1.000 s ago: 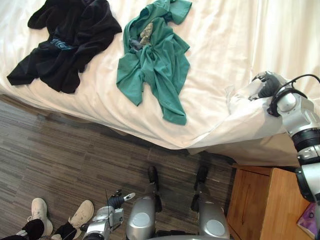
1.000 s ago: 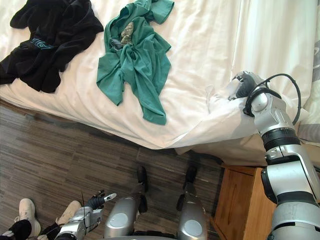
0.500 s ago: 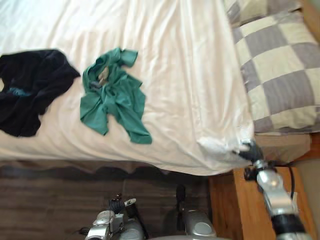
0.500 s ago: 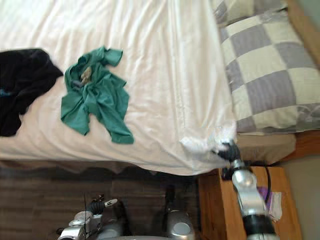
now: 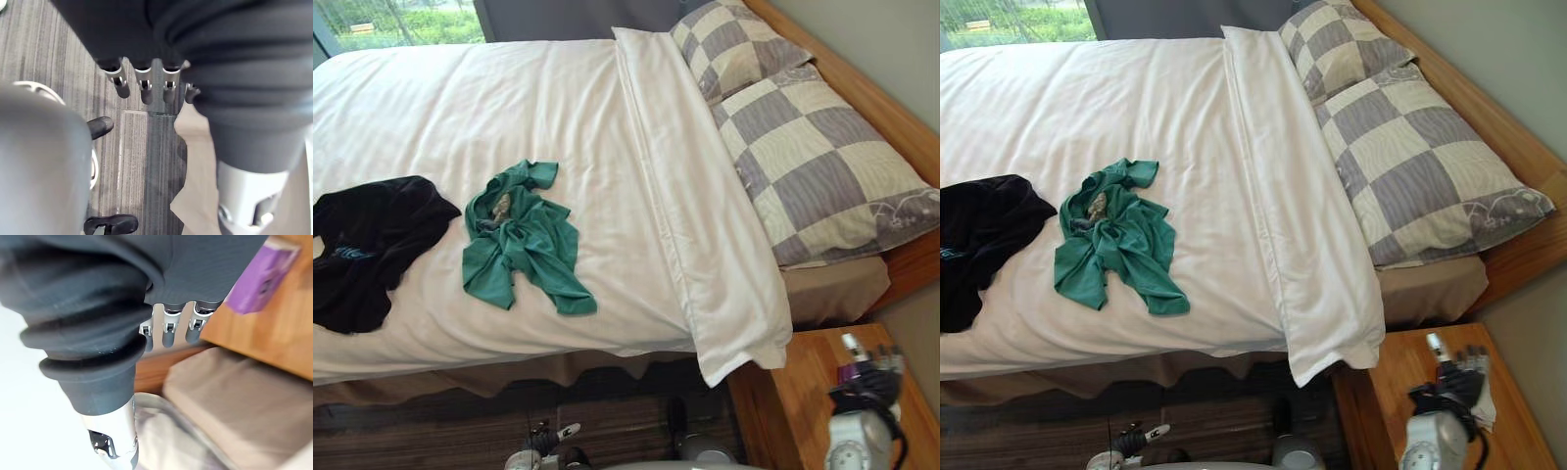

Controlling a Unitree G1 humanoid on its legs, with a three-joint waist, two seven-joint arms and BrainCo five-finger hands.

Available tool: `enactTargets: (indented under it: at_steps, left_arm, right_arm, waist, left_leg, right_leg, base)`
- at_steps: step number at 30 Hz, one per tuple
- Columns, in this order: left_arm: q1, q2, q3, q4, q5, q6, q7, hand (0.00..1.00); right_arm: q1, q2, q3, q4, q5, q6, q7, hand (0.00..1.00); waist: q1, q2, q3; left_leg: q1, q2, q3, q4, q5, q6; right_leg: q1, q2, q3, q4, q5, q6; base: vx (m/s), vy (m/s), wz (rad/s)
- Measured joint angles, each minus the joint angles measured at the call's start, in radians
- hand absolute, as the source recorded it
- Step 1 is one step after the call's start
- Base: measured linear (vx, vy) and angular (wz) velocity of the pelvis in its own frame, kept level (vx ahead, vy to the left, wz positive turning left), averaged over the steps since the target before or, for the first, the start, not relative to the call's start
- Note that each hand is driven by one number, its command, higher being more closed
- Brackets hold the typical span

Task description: Tidy the bed and pick cloth on bed and put in laundry

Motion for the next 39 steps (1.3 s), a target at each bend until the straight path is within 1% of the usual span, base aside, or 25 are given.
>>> enactTargets:
  at_steps: [2, 4, 5, 7, 8, 10, 13, 15, 18, 19, 20, 21, 23, 25, 26, 28, 29, 30, 32, 33, 34, 36, 37, 38, 39]
  left_arm:
    - [0.007, -0.003, 0.009, 0.007, -0.017, -0.019, -0.001, 0.00]
    - [0.008, -0.003, 0.015, 0.008, -0.017, -0.019, -0.001, 0.00]
    - [0.008, -0.003, 0.015, 0.009, -0.018, -0.020, 0.000, 0.00]
    - [0.009, -0.003, 0.016, 0.010, -0.019, -0.025, 0.000, 0.00]
    - [0.010, -0.002, 0.017, 0.010, -0.019, -0.028, 0.001, 0.00]
    - [0.014, -0.002, 0.017, 0.012, -0.030, -0.037, 0.000, 0.00]
    - [0.013, -0.001, 0.015, 0.014, -0.038, -0.038, -0.001, 0.00]
    - [0.013, -0.001, 0.014, 0.015, -0.053, -0.038, -0.004, 0.00]
    - [-0.003, 0.003, 0.001, 0.016, -0.079, -0.036, -0.023, 0.00]
    - [-0.008, 0.002, -0.008, 0.015, -0.098, -0.036, -0.025, 0.00]
    - [-0.010, 0.002, -0.008, 0.015, -0.105, -0.035, -0.027, 0.00]
    - [-0.019, 0.003, -0.017, 0.016, -0.118, -0.035, -0.033, 0.00]
    - [-0.051, 0.005, -0.039, 0.010, -0.146, -0.035, -0.043, 0.00]
    - [-0.073, 0.004, -0.041, -0.001, -0.173, -0.035, -0.043, 0.00]
    - [-0.086, 0.004, -0.042, -0.026, -0.196, -0.035, -0.042, 0.00]
    - [-0.099, 0.001, -0.043, -0.033, -0.216, -0.035, -0.042, 0.00]
    - [-0.105, -0.006, -0.047, -0.032, -0.215, -0.032, -0.042, 0.00]
    - [-0.109, -0.008, -0.048, -0.033, -0.216, -0.031, -0.042, 0.00]
    - [-0.119, -0.010, -0.073, -0.042, -0.215, -0.029, -0.045, 0.00]
    - [-0.120, -0.012, -0.073, -0.043, -0.214, -0.029, -0.046, 0.00]
    - [-0.125, -0.016, -0.073, -0.044, -0.213, -0.029, -0.053, 0.00]
    - [-0.142, -0.025, -0.073, -0.043, -0.213, -0.025, -0.072, 0.00]
    - [-0.151, -0.033, -0.073, -0.042, -0.213, -0.021, -0.085, 0.00]
    - [-0.154, -0.037, -0.073, -0.043, -0.213, -0.020, -0.089, 0.00]
    - [-0.156, -0.044, -0.073, -0.049, -0.213, -0.021, -0.095, 0.00]
  right_arm:
    - [-0.002, -0.015, -0.030, -0.097, 0.020, -0.038, 0.023, 0.00]
    - [-0.020, -0.035, -0.033, -0.147, 0.020, -0.042, 0.051, 0.00]
    - [-0.032, -0.043, -0.032, -0.165, 0.026, -0.042, 0.072, 1.00]
    - [-0.084, -0.076, -0.007, -0.204, 0.080, -0.037, 0.147, 1.00]
    - [-0.104, -0.092, 0.017, -0.210, 0.093, -0.037, 0.168, 1.00]
    - [-0.175, -0.136, 0.103, -0.210, 0.143, -0.011, 0.229, 1.00]
    - [-0.304, -0.161, 0.234, -0.200, 0.185, 0.005, 0.283, 1.00]
    - [-0.375, -0.165, 0.283, -0.186, 0.201, 0.004, 0.290, 1.00]
    - [-0.529, -0.187, 0.325, -0.054, 0.229, 0.002, 0.299, 1.00]
    - [-0.610, -0.197, 0.326, 0.022, 0.241, -0.002, 0.294, 1.00]
    - [-0.637, -0.200, 0.326, 0.046, 0.246, -0.006, 0.291, 1.00]
    - [-0.683, -0.210, 0.327, 0.086, 0.253, -0.018, 0.286, 1.00]
    - [-0.819, -0.244, 0.329, 0.190, 0.257, -0.044, 0.282, 1.00]
    - [-0.890, -0.270, 0.330, 0.251, 0.270, -0.059, 0.282, 1.00]
    - [-0.928, -0.292, 0.328, 0.312, 0.300, -0.075, 0.283, 1.00]
    - [-0.926, -0.306, 0.317, 0.362, 0.334, -0.078, 0.286, 1.00]
    - [-0.922, -0.306, 0.311, 0.394, 0.372, -0.078, 0.299, 1.00]
    - [-0.917, -0.306, 0.309, 0.396, 0.383, -0.078, 0.305, 1.00]
    - [-0.864, -0.306, 0.309, 0.385, 0.481, -0.073, 0.399, 1.00]
    - [-0.845, -0.305, 0.309, 0.376, 0.501, -0.072, 0.428, 1.00]
    - [-0.796, -0.304, 0.309, 0.341, 0.538, -0.066, 0.478, 1.00]
    - [-0.685, -0.285, 0.309, 0.253, 0.592, -0.062, 0.546, 1.00]
    - [-0.614, -0.260, 0.308, 0.218, 0.600, -0.061, 0.567, 1.00]
    - [-0.581, -0.244, 0.308, 0.208, 0.601, -0.059, 0.567, 1.00]
    - [-0.513, -0.205, 0.308, 0.204, 0.600, -0.050, 0.566, 1.00]
  waist:
    - [-0.001, -0.003, -0.002]
    - [-0.001, -0.003, -0.003]
    - [-0.001, -0.004, -0.003]
    - [-0.001, -0.005, -0.003]
    - [0.000, -0.005, -0.005]
    - [0.003, -0.007, -0.011]
    - [0.007, -0.005, -0.013]
    - [0.010, -0.003, -0.014]
    - [0.037, 0.003, -0.011]
    - [0.046, 0.015, -0.002]
    - [0.051, 0.020, 0.002]
    - [0.062, 0.034, 0.015]
    - [0.081, 0.071, 0.091]
    - [0.093, 0.092, 0.142]
    - [0.101, 0.105, 0.187]
    - [0.113, 0.119, 0.221]
    - [0.114, 0.132, 0.245]
    - [0.115, 0.139, 0.251]
    - [0.114, 0.162, 0.264]
    - [0.114, 0.164, 0.265]
    - [0.114, 0.168, 0.267]
    - [0.112, 0.169, 0.268]
    - [0.108, 0.169, 0.269]
    - [0.104, 0.168, 0.270]
    - [0.093, 0.164, 0.279]
  left_leg:
    - [0.000, 0.002, 0.002, -0.001, 0.000, 0.000]
    - [0.000, 0.003, 0.002, -0.001, 0.002, -0.004]
    - [0.000, 0.003, 0.002, -0.001, 0.002, -0.004]
    - [0.000, 0.003, 0.000, -0.001, 0.003, -0.004]
    - [-0.001, 0.003, -0.001, -0.001, 0.003, -0.004]
    - [-0.003, 0.003, -0.006, -0.001, 0.004, -0.002]
    - [-0.010, 0.002, -0.019, -0.001, 0.007, 0.001]
    - [-0.021, 0.001, -0.039, -0.001, 0.008, 0.001]
    - [-0.038, -0.005, -0.066, -0.001, 0.019, 0.008]
    - [-0.054, -0.011, -0.089, -0.001, 0.028, 0.012]
    - [-0.059, -0.013, -0.095, -0.001, 0.029, 0.013]
    - [-0.066, -0.016, -0.103, -0.001, 0.030, 0.014]
    - [-0.099, -0.030, -0.118, -0.001, 0.041, 0.024]
    - [-0.138, -0.039, -0.121, 0.000, 0.051, 0.028]
    - [-0.182, -0.045, -0.124, 0.000, 0.066, 0.035]
    - [-0.220, -0.048, -0.123, 0.000, 0.074, 0.036]
    - [-0.238, -0.051, -0.119, 0.000, 0.081, 0.044]
    - [-0.244, -0.051, -0.117, 0.000, 0.082, 0.044]
    - [-0.269, -0.054, -0.108, 0.006, 0.088, 0.050]
    - [-0.273, -0.054, -0.106, 0.006, 0.088, 0.050]
    - [-0.278, -0.053, -0.101, 0.006, 0.088, 0.050]
    - [-0.286, -0.051, -0.086, 0.007, 0.088, 0.050]
    - [-0.286, -0.050, -0.078, 0.007, 0.088, 0.049]
    - [-0.285, -0.049, -0.072, 0.007, 0.088, 0.049]
    - [-0.276, -0.047, -0.059, 0.007, 0.088, 0.049]
  right_leg:
    - [-0.003, 0.001, 0.002, 0.000, 0.002, 0.003]
    - [-0.003, 0.002, 0.002, 0.001, 0.003, 0.005]
    - [-0.003, 0.002, 0.002, 0.001, 0.004, 0.005]
    - [-0.004, 0.001, -0.001, 0.001, 0.004, 0.005]
    - [-0.004, 0.001, -0.001, 0.001, 0.004, 0.005]
    - [-0.004, 0.001, -0.005, 0.002, 0.004, 0.005]
    - [-0.005, -0.002, -0.015, 0.002, 0.004, 0.005]
    - [-0.005, -0.006, -0.033, 0.003, 0.004, 0.005]
    - [-0.006, -0.016, -0.055, 0.004, 0.008, 0.000]
    - [-0.009, -0.020, -0.070, 0.007, 0.010, -0.001]
    - [-0.012, -0.021, -0.076, 0.008, 0.010, -0.001]
    - [-0.021, -0.026, -0.082, 0.012, 0.012, -0.003]
    - [-0.055, -0.042, -0.089, 0.035, 0.013, -0.002]
    - [-0.098, -0.052, -0.087, 0.040, 0.025, 0.002]
    - [-0.140, -0.058, -0.087, 0.040, 0.034, 0.006]
    - [-0.179, -0.062, -0.086, 0.040, 0.042, 0.008]
    - [-0.200, -0.066, -0.083, 0.042, 0.052, 0.001]
    - [-0.207, -0.068, -0.082, 0.044, 0.052, 0.002]
    - [-0.245, -0.070, -0.074, 0.059, 0.053, 0.002]
    - [-0.250, -0.070, -0.072, 0.059, 0.053, 0.002]
    - [-0.258, -0.071, -0.068, 0.059, 0.052, 0.003]
    - [-0.276, -0.070, -0.060, 0.067, 0.050, 0.005]
    - [-0.282, -0.070, -0.057, 0.076, 0.044, 0.007]
    - [-0.285, -0.069, -0.056, 0.081, 0.041, 0.008]
    - [-0.286, -0.068, -0.053, 0.096, 0.030, 0.005]
  base:
    - [0.00, -0.010, -0.02]
    - [0.00, 0.000, 0.00]
    - [0.00, 0.000, 0.00]
    - [0.00, 0.000, 0.00]
    - [0.00, -0.019, 0.03]
    - [0.00, -0.023, 0.05]
    - [-0.01, -0.023, 0.10]
    - [-0.02, -0.024, 0.27]
    - [-0.02, -0.012, 0.32]
    - [-0.02, -0.010, 0.39]
    - [-0.02, -0.010, 0.37]
    - [-0.02, 0.000, 0.25]
    - [-0.08, 0.031, 0.22]
    - [-0.09, 0.027, 0.11]
    - [-0.08, 0.018, 0.12]
    - [-0.04, 0.011, 0.04]
    - [0.00, 0.000, 0.00]
    - [0.03, 0.025, -0.05]
    - [0.07, 0.019, -0.09]
    - [0.08, 0.011, -0.10]
    - [0.05, 0.006, -0.07]
    - [0.08, 0.007, -0.12]
    - [0.09, 0.003, -0.14]
    - [0.08, 0.000, -0.13]
    - [0.06, -0.008, -0.11]
